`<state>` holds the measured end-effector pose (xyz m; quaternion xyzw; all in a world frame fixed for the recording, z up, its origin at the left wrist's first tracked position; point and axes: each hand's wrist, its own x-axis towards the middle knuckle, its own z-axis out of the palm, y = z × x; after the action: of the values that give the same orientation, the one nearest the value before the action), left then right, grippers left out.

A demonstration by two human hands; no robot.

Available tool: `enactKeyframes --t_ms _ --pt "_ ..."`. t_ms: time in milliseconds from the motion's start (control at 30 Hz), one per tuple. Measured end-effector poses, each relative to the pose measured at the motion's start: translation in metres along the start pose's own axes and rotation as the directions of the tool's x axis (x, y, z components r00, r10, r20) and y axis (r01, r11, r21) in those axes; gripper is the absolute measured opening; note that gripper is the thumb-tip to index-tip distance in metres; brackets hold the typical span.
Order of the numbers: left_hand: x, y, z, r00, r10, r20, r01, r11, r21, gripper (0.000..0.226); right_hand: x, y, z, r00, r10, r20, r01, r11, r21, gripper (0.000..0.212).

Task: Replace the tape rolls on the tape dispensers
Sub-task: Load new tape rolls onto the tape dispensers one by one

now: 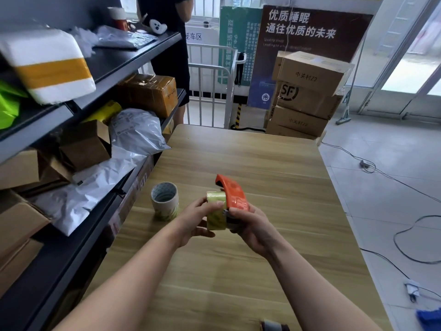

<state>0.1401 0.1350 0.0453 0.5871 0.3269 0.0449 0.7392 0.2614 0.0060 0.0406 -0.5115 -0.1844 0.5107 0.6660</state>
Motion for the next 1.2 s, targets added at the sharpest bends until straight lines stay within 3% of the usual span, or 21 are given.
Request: enactKeyframes --t_ms 133,200,367,633,1000,1200 --pt "-0.003 -0.002 -0.008 0.998 -0.042 0.043 0.047 0.991 -0.129 0.047 0.002 0.000 0.005 0.991 -0.039 -0.126 0.041 0.999 0.011 0.044" --pt "-0.004 -0.004 -0.011 0.997 -0.027 0.075 0.038 0.989 -0.145 0.048 0.003 -0.001 0.009 0.980 -0.074 -0.182 0.064 0.996 -0.065 0.053" --pt "-0.006 -0.006 -0.011 0.997 -0.012 0.079 0.025 0.987 -0.157 0.054 0.003 0.002 0.015 0.965 -0.165 -0.203 0.118 0.968 -0.222 0.055" --pt "-0.014 -0.004 -0.011 0.999 0.002 0.039 0.002 0.993 -0.115 0.064 0.003 0.004 0.019 0.956 -0.197 -0.218 0.121 0.940 -0.318 0.034" --pt "-0.013 0.000 -0.009 0.999 -0.024 0.021 0.027 0.992 -0.123 0.069 0.004 0.004 0.019 0.963 -0.200 -0.181 0.127 0.927 -0.352 0.031" --pt "-0.011 0.008 -0.011 1.000 -0.009 0.006 0.009 1.000 -0.004 0.071 0.003 0.009 0.016 0.972 -0.168 -0.164 0.103 0.932 -0.347 0.031"
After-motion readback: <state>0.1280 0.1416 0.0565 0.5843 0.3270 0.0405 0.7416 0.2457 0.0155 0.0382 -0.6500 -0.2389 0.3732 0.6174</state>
